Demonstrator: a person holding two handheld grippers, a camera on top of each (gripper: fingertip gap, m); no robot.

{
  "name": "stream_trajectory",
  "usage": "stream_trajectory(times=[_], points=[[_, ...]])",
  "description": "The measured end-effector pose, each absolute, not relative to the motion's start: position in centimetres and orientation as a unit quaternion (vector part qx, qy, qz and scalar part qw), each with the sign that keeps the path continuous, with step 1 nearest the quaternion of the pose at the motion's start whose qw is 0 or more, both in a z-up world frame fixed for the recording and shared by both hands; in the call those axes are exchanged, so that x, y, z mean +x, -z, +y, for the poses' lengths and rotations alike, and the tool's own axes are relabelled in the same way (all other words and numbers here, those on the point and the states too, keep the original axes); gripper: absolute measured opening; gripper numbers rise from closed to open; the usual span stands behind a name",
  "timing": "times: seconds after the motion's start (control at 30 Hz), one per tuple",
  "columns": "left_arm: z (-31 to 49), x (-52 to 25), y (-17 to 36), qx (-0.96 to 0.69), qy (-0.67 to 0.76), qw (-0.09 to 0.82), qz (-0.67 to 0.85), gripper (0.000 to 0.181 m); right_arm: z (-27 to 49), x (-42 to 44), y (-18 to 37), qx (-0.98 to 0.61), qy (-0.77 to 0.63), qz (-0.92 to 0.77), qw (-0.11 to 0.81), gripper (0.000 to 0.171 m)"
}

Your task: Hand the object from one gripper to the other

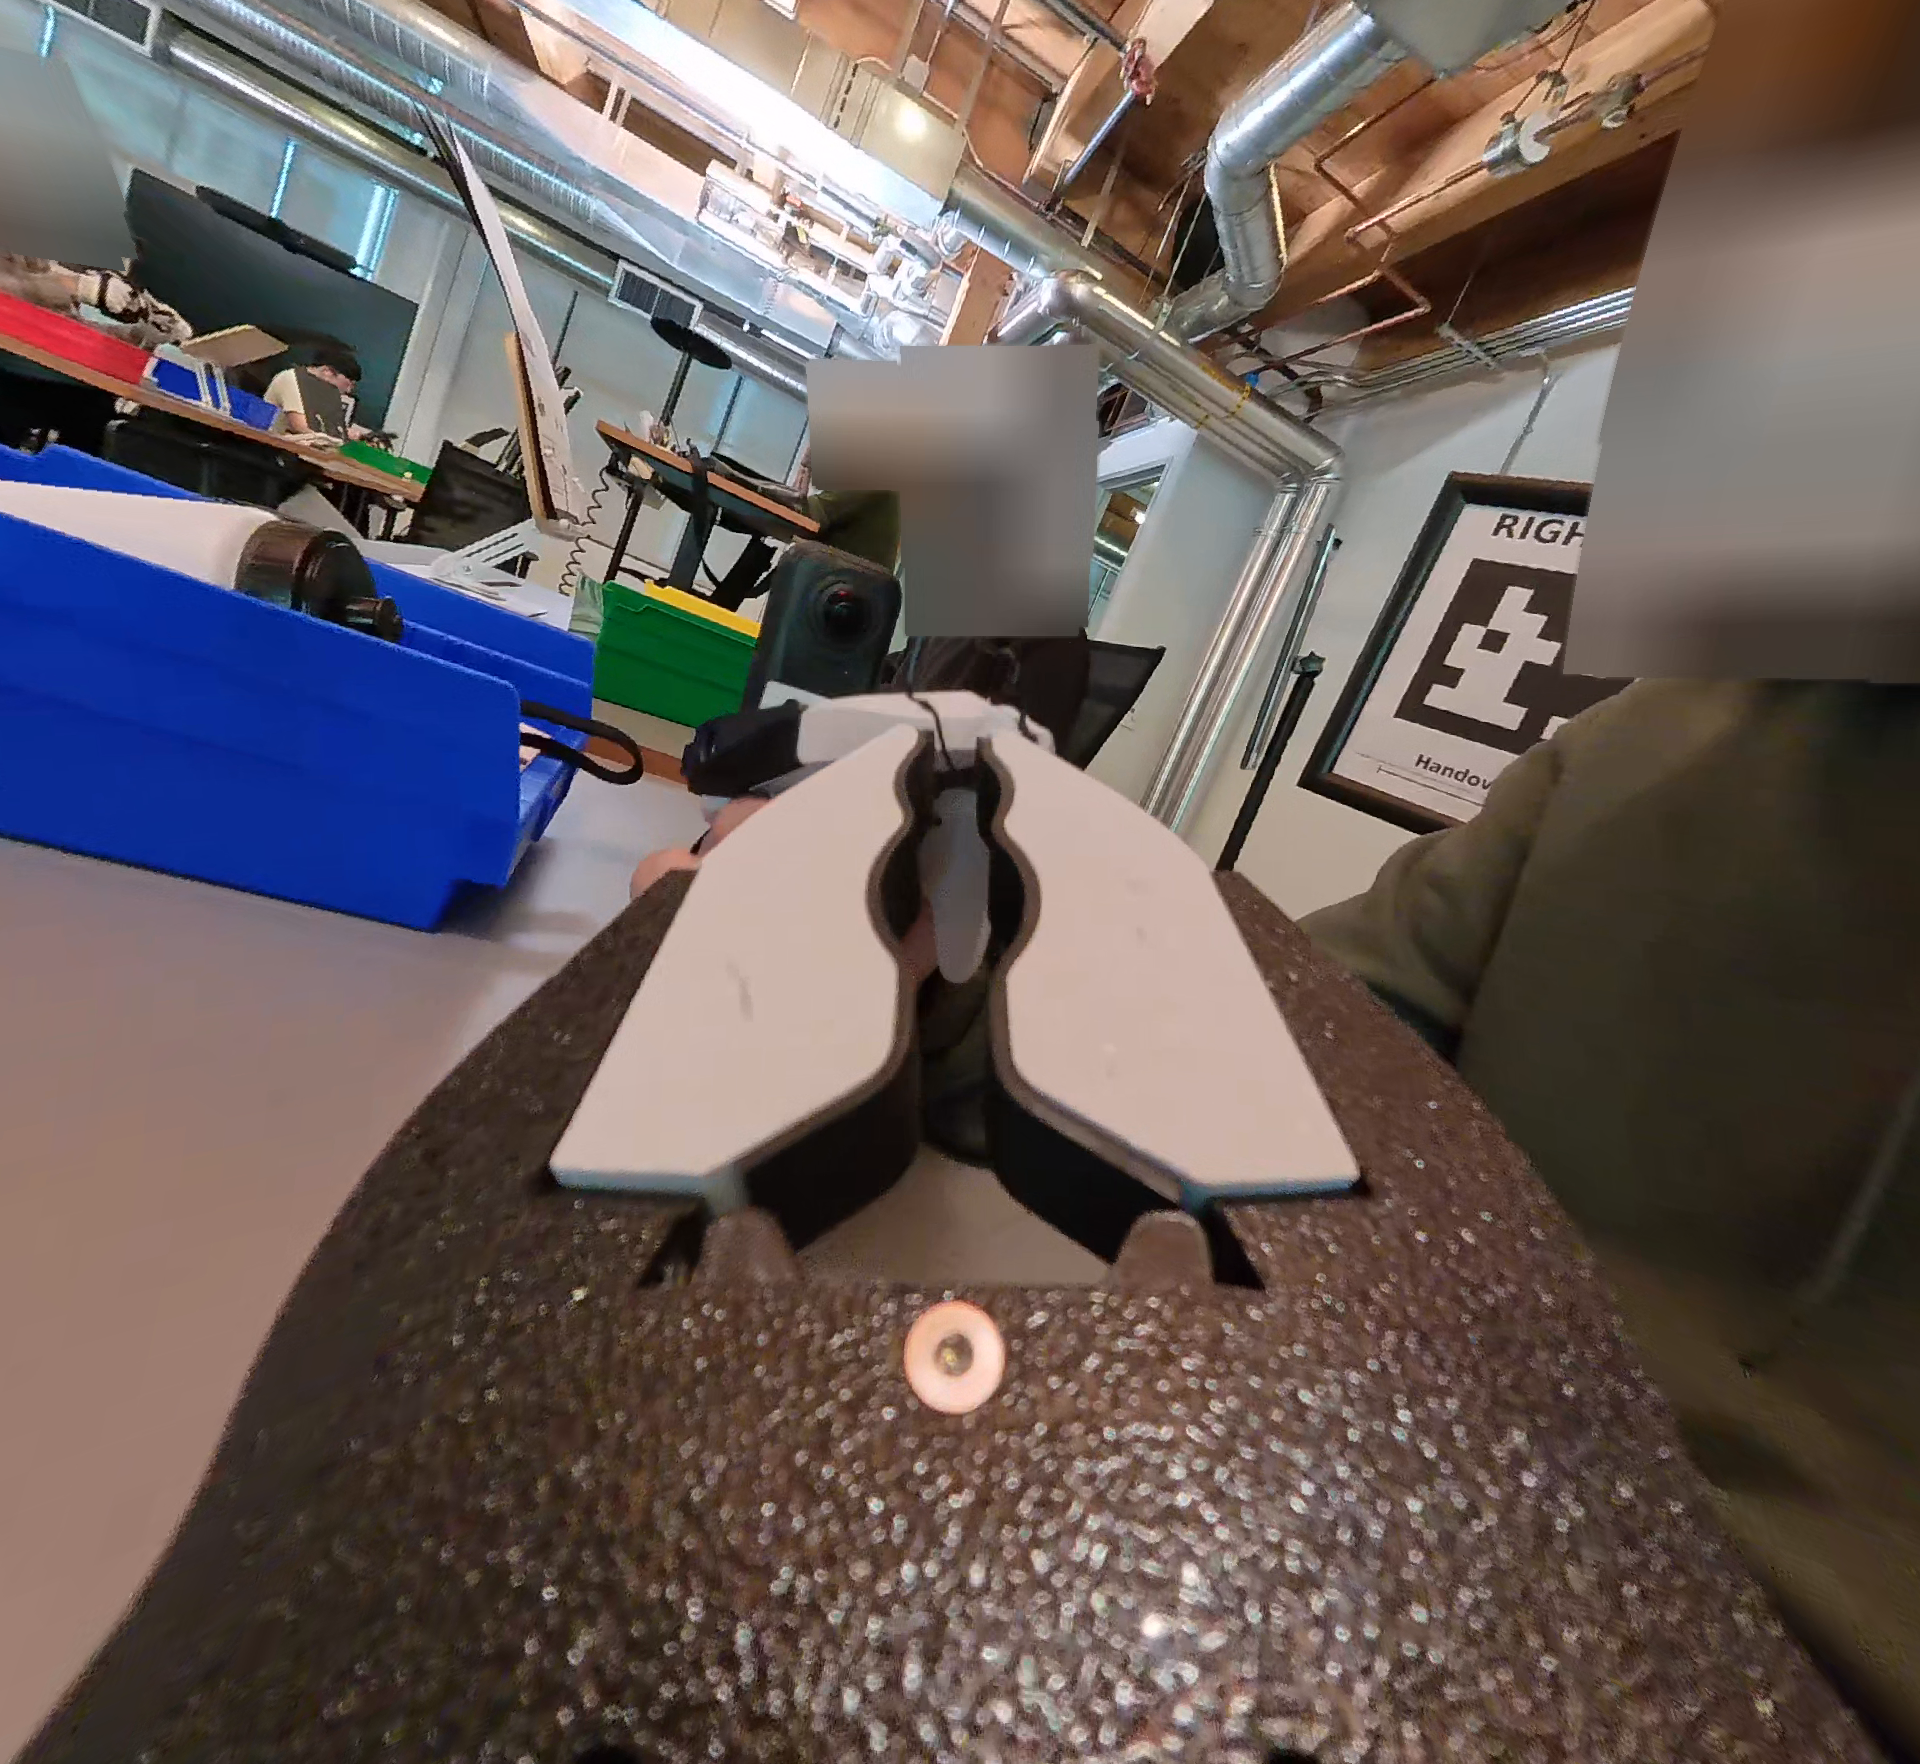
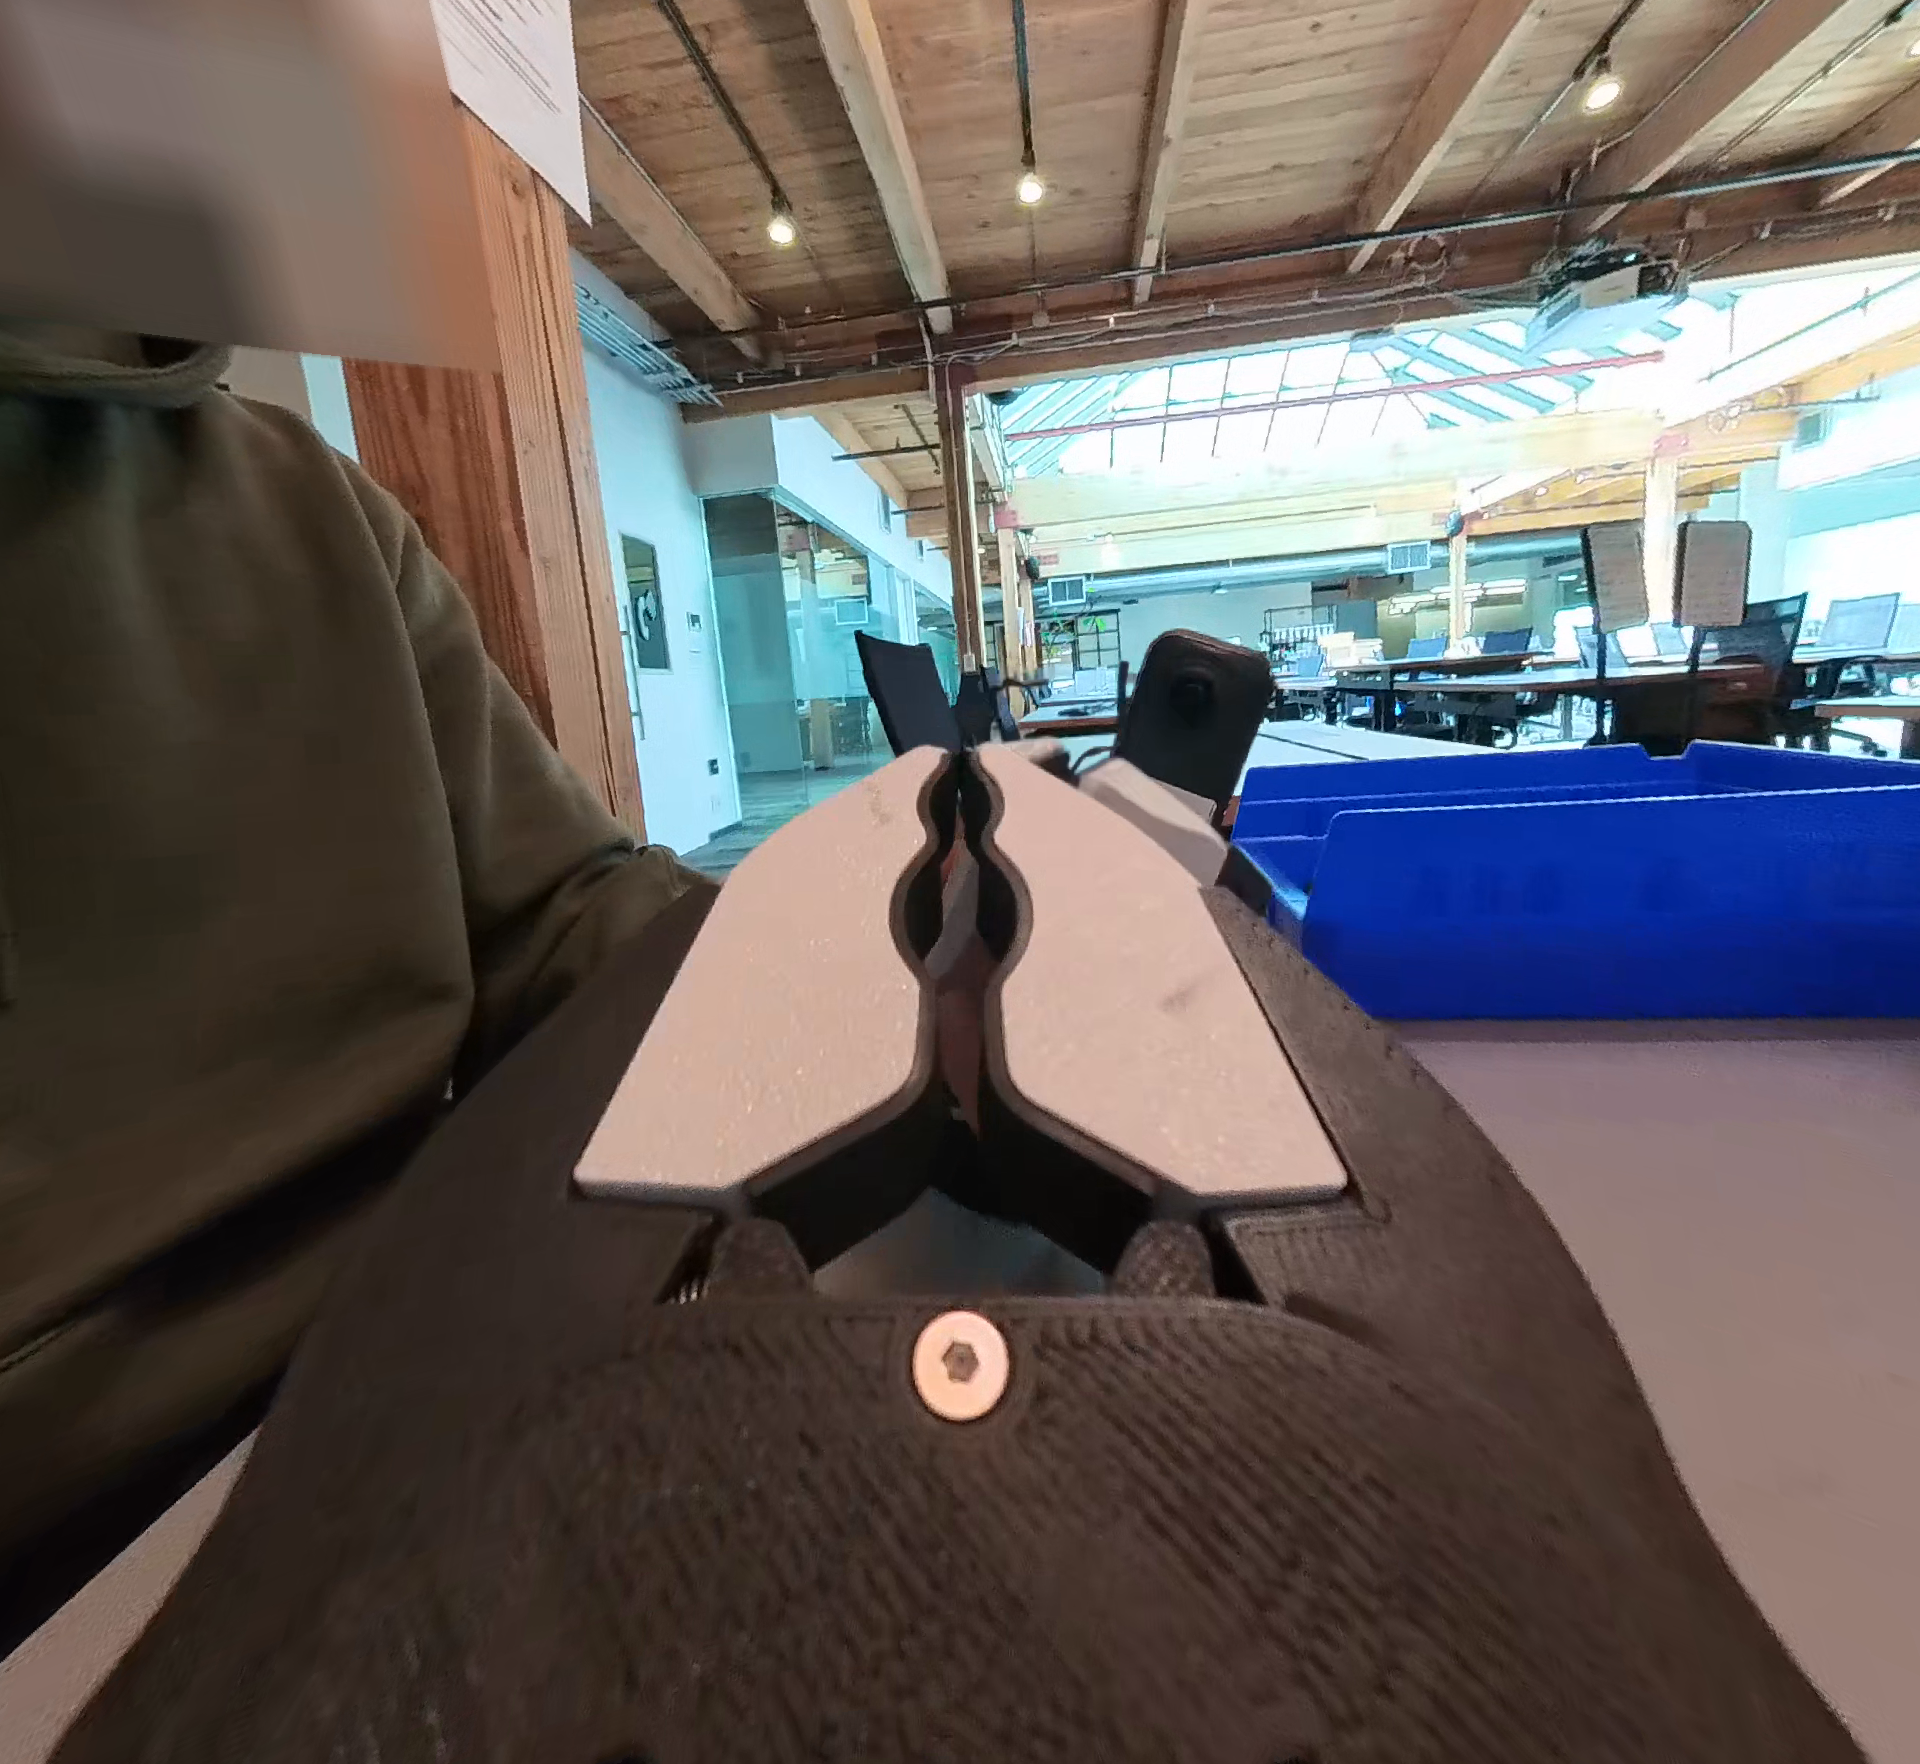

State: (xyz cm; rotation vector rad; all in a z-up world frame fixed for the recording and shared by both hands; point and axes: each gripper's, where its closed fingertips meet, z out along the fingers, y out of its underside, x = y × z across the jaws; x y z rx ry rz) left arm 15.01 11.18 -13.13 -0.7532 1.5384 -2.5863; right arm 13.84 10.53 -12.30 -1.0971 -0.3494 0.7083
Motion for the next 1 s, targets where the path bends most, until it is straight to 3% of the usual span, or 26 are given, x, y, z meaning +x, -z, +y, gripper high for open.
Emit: stream_trajectory(times=[0.33,0.47,0.57,0.67,0.87,1.0], points=[[12.1,16.1,13.3,-0.276,0.827,0.045,0.487,0.000,11.4,15.2,12.9,-0.534,-0.287,-0.127,0.785,0.001],[14.4,19.0,15.4,-0.390,0.777,0.115,0.480,0.001,13.1,17.9,14.5,-0.598,-0.066,-0.113,0.791,0.022],[16.4,20.6,17.5,-0.473,0.719,0.169,0.479,0.000,14.1,19.7,16.1,-0.642,0.164,-0.150,0.733,0.028],[16.7,21.0,18.1,-0.501,0.698,0.186,0.477,0.000,15.0,20.7,17.9,-0.667,0.310,-0.188,0.651,0.030],[15.6,20.4,17.0,-0.434,0.702,0.240,0.512,0.000,15.0,20.7,17.2,-0.676,0.119,-0.074,0.723,0.030],[15.7,19.8,16.0,-0.391,0.704,0.282,0.522,0.000,14.0,20.5,16.1,-0.654,-0.042,-0.026,0.755,0.013]])
